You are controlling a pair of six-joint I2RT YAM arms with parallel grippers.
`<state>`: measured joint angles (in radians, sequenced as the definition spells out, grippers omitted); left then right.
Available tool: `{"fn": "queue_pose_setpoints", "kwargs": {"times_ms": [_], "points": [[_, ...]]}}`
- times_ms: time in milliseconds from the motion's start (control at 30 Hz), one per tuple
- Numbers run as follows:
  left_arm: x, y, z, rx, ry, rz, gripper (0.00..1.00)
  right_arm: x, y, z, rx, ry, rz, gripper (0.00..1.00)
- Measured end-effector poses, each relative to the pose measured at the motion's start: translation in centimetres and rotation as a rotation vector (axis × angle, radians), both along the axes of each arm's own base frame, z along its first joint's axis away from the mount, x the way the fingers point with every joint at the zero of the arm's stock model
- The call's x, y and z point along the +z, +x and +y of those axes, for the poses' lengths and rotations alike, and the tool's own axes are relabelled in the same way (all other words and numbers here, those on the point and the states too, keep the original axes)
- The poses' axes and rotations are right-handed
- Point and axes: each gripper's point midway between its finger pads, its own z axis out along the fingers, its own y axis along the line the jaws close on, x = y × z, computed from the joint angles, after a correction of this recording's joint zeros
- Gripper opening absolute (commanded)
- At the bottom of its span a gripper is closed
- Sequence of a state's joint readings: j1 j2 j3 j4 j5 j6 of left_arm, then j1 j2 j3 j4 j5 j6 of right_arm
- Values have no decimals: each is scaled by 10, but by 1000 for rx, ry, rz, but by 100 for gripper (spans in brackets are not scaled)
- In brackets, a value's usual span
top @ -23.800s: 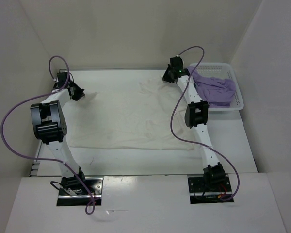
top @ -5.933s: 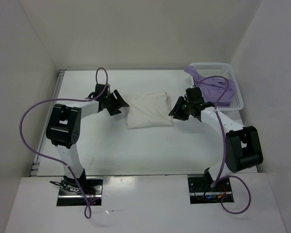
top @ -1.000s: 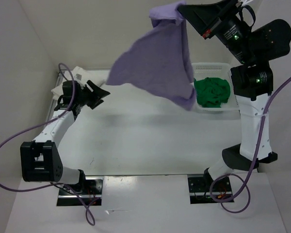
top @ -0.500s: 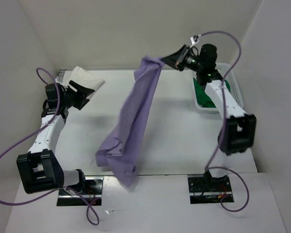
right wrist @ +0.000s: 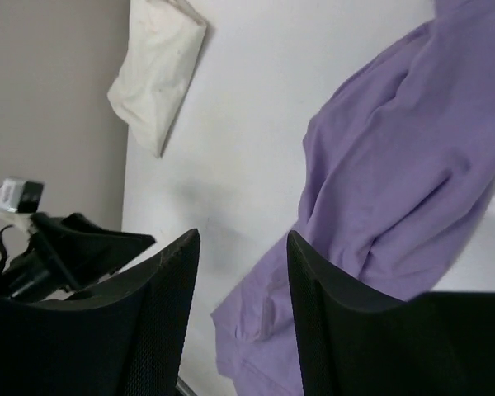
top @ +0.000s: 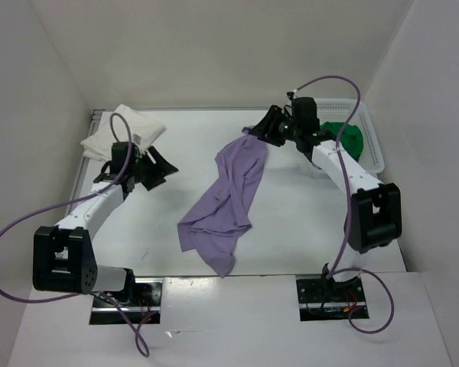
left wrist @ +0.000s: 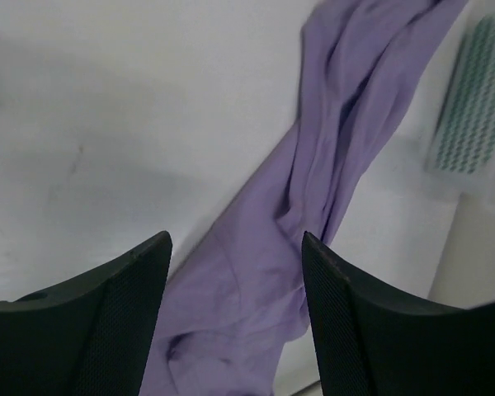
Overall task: Fold and stack the t-shirts
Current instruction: Move the tshirt to the center of the board
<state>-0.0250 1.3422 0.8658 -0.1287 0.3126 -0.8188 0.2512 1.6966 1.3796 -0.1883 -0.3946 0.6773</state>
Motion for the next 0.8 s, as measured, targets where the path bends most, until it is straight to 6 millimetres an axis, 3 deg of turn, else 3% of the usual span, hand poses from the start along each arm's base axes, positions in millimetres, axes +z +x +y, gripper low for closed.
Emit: {"fn": "queue_pose_setpoints", "kwargs": {"times_ms": [67, 133, 233, 300, 400, 533, 600, 733, 800], "points": [[-24, -21, -21, -67, 26, 74, 71, 5, -23, 13, 24, -34, -28, 54], [-43, -43, -41, -139, 53, 130, 71, -15, -48, 28, 52, -81, 2, 55], [-60, -72, -67, -234, 84, 190, 71, -79, -101, 45, 124, -178, 145, 57], [-61, -82, -82, -289, 112, 184, 74, -123, -145, 47, 173, -254, 266, 57], [-50, -82, -105, -366, 143, 132, 74, -157, -190, 47, 219, -342, 379, 57], [-33, -53, -131, -413, 135, 57, 71, -163, -201, 43, 204, -364, 398, 57], [-37, -40, -140, -425, 128, 53, 70, -161, -199, 43, 193, -363, 389, 57], [-65, -37, -148, -457, 138, 112, 64, -162, -205, 49, 204, -373, 386, 57], [-82, -40, -149, -474, 147, 155, 62, -165, -207, 52, 209, -380, 388, 52]]}}
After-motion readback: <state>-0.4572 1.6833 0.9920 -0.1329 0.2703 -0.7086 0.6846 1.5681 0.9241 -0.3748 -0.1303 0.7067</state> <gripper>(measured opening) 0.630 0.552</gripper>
